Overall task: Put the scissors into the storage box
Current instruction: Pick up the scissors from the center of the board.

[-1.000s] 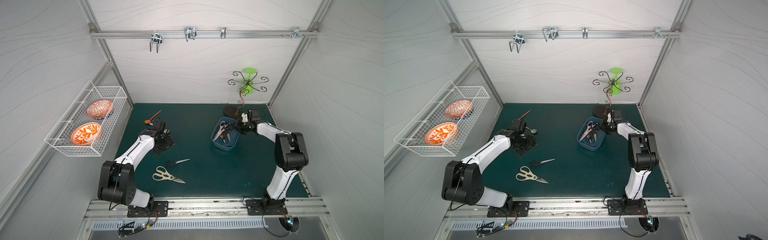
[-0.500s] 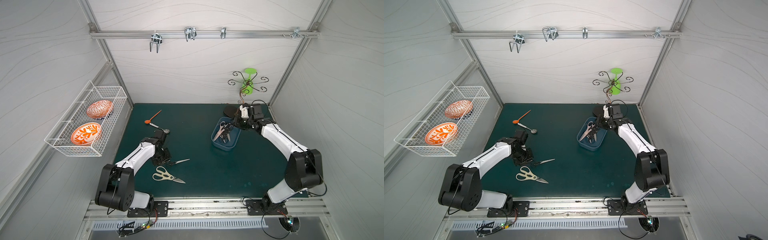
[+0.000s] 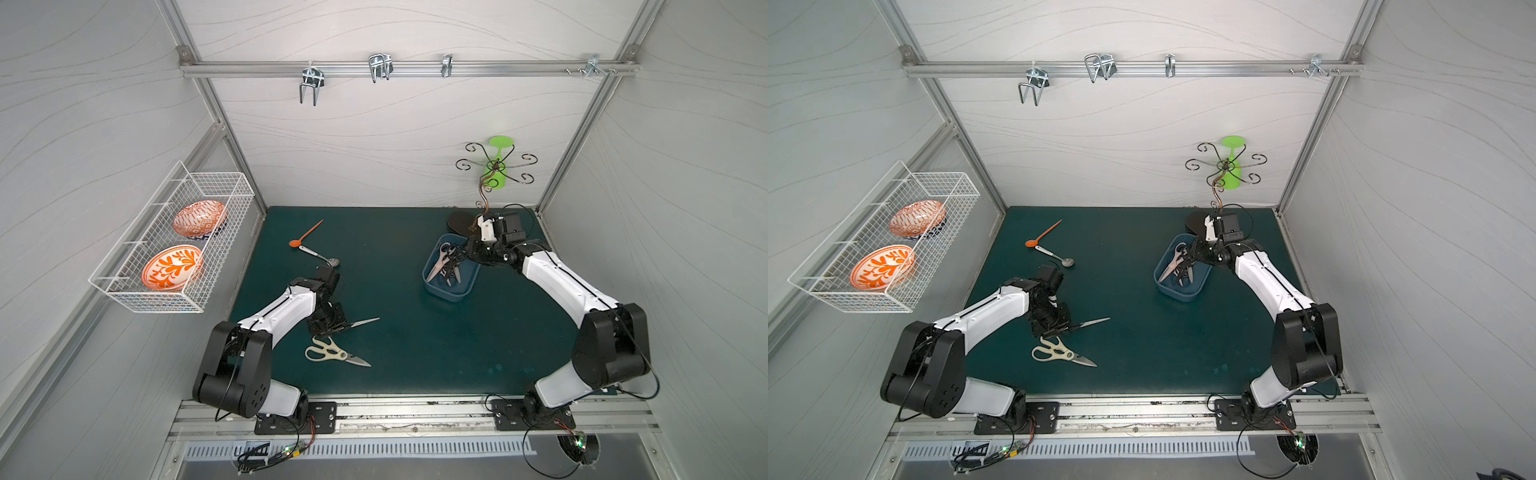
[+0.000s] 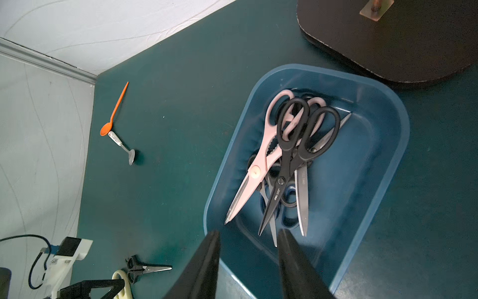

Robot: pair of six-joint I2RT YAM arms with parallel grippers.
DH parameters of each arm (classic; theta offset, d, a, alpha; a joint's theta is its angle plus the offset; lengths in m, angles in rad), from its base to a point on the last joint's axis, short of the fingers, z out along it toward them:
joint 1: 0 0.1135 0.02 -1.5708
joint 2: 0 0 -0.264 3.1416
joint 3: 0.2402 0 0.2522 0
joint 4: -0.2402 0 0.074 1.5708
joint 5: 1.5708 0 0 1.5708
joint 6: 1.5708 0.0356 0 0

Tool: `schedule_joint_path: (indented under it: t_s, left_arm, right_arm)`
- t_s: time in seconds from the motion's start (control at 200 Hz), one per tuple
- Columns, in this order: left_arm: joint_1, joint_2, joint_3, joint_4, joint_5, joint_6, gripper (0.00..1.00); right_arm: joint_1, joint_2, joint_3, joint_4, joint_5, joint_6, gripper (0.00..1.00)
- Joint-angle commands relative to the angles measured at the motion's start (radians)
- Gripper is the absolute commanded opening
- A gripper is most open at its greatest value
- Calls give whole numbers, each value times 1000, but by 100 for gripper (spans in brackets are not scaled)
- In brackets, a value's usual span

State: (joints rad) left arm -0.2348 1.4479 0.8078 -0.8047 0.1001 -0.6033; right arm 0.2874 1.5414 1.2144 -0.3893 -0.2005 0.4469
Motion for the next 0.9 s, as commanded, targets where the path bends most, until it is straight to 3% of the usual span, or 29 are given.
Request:
schedule_joint_path:
  t_s: [0.0,0.25,0.895]
  left_arm:
    - [-2,44,68,-3,-81,28,22]
    - [27,140,178,-6,-112,106,20]
    - [28,202,151,1,-97,146,20]
  right_arm:
    - [4,-28,-18,-15,10,-11,41]
    - [6,-28,-32,-23,12,-17,41]
    - [5,-31,-35,-31,31,-22,41]
